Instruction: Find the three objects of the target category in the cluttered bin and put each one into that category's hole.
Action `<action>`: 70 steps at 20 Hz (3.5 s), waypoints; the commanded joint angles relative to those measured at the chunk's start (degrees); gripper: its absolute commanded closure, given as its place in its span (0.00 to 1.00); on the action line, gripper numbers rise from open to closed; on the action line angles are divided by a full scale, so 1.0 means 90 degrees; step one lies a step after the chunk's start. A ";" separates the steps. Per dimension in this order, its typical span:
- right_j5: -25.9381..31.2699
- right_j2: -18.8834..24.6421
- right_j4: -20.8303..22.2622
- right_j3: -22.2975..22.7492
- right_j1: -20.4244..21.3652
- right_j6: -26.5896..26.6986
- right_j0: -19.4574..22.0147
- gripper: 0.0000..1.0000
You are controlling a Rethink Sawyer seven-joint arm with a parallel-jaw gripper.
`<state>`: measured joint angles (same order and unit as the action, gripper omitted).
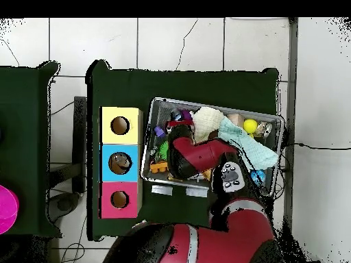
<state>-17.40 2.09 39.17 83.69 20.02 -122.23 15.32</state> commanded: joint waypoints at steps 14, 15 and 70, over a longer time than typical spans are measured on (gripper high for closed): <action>-0.3261 -0.2301 -0.1869 0.0947 0.0182 0.0266 -0.1629 1.00; -0.3312 -0.2306 -0.1842 0.0946 0.0185 0.0200 -0.1633 1.00; 0.0680 0.0395 0.0024 0.1319 0.0785 -0.0739 0.0117 1.00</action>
<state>-11.64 3.85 42.00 94.09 29.77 -122.49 17.90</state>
